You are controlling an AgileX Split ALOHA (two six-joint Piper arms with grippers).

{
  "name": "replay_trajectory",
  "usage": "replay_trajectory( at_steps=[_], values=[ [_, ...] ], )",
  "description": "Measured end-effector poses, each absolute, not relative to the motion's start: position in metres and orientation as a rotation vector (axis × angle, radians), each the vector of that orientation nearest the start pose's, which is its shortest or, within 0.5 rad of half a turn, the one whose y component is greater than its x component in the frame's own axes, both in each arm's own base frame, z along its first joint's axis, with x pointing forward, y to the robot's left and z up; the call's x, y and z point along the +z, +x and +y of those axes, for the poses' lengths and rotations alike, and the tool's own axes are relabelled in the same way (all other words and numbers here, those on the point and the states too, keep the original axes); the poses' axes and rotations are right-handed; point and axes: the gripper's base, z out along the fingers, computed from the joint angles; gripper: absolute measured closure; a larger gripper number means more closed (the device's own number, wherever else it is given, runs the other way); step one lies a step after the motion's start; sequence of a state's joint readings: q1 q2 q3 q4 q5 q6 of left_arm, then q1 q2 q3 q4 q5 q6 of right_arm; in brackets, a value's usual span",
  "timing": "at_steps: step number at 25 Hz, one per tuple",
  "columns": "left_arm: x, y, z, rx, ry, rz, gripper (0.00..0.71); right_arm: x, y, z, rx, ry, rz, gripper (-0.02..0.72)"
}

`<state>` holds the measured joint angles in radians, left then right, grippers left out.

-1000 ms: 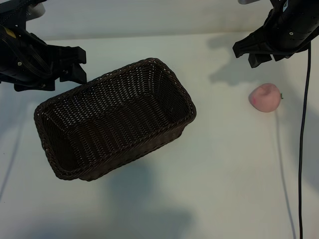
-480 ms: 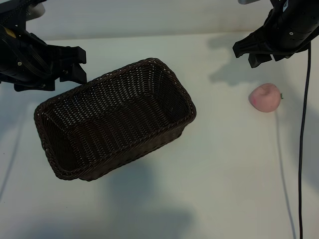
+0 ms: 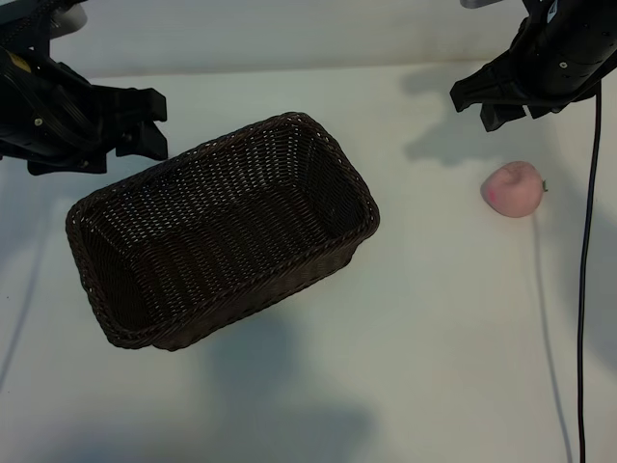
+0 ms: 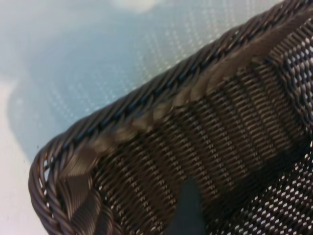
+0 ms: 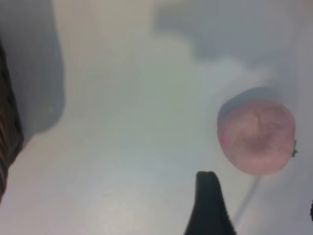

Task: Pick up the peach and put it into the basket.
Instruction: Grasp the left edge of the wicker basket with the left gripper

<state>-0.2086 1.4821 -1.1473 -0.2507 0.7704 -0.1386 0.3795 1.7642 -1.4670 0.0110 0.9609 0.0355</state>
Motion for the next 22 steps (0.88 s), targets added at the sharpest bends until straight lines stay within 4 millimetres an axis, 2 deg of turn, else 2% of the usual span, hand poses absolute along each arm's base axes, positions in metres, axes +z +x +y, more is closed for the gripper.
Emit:
replay_trajectory(
  at_steps=[9,13,18,22],
  values=[
    [0.295,0.305,-0.08,-0.414,-0.067,2.545,0.12,0.278,0.35,0.141,0.129,-0.464,2.71,0.219],
    [0.297,0.3,-0.076,-0.368,-0.04,2.561,0.12,0.278,0.35,0.141,0.13,-0.464,2.71,0.219],
    [0.306,0.276,-0.061,-0.224,-0.125,2.58,0.12,0.278,0.35,0.141,0.131,-0.463,2.708,0.219],
    [0.283,0.244,-0.047,-0.13,-0.246,2.633,0.12,0.278,0.351,0.14,0.116,-0.469,2.702,0.219]
  ],
)
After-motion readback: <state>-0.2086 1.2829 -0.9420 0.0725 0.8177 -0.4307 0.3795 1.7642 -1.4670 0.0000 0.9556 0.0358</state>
